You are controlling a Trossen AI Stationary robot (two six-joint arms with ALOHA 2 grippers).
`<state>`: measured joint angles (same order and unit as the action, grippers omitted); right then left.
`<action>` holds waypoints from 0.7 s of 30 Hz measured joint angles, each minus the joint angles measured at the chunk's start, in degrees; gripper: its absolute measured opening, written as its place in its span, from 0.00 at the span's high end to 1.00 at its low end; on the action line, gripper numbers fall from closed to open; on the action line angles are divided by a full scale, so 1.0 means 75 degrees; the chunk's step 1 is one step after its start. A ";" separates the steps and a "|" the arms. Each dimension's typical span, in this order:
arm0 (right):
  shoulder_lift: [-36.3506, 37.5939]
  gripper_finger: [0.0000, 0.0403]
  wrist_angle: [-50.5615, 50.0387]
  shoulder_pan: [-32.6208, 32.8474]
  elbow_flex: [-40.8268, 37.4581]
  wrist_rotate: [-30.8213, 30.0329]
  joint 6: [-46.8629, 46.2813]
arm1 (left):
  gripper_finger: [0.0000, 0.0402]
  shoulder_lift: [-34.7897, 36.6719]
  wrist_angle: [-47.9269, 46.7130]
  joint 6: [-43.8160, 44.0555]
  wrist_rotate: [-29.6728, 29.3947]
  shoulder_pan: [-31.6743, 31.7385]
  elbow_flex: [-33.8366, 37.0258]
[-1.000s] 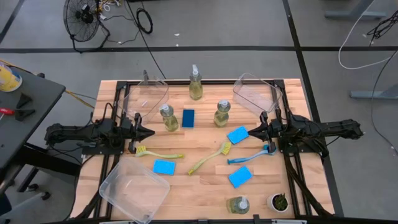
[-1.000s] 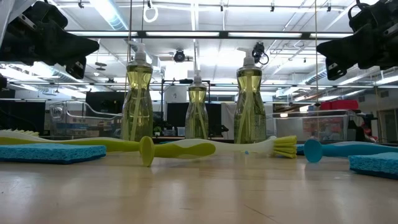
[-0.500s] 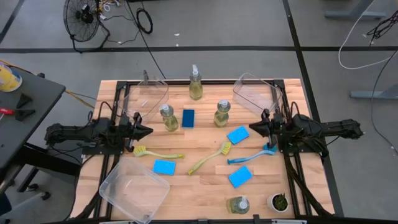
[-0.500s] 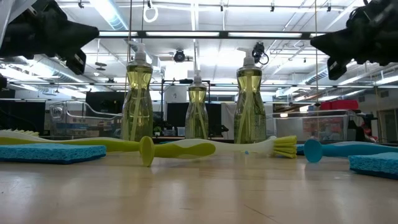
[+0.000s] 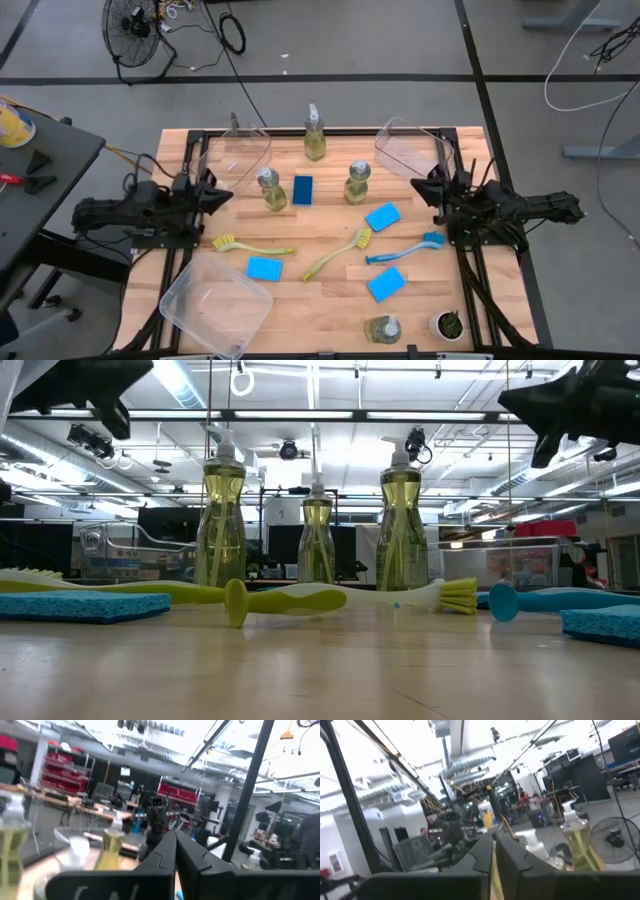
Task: Pick & Place Kitchen Sink Supplies
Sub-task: Put the yellow dish soap bottle into the right transparent bin
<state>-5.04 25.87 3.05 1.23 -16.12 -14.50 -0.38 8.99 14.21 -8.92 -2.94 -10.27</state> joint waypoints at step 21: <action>-0.0566 0.95 0.0797 0.0000 0.0549 -0.0784 0.0012 | 0.99 -0.1688 -0.1366 -0.0371 -0.0445 0.0000 -0.2126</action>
<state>-9.28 31.85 3.05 5.35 -22.00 -14.41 -13.04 -1.26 11.43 -12.25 -2.94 -26.21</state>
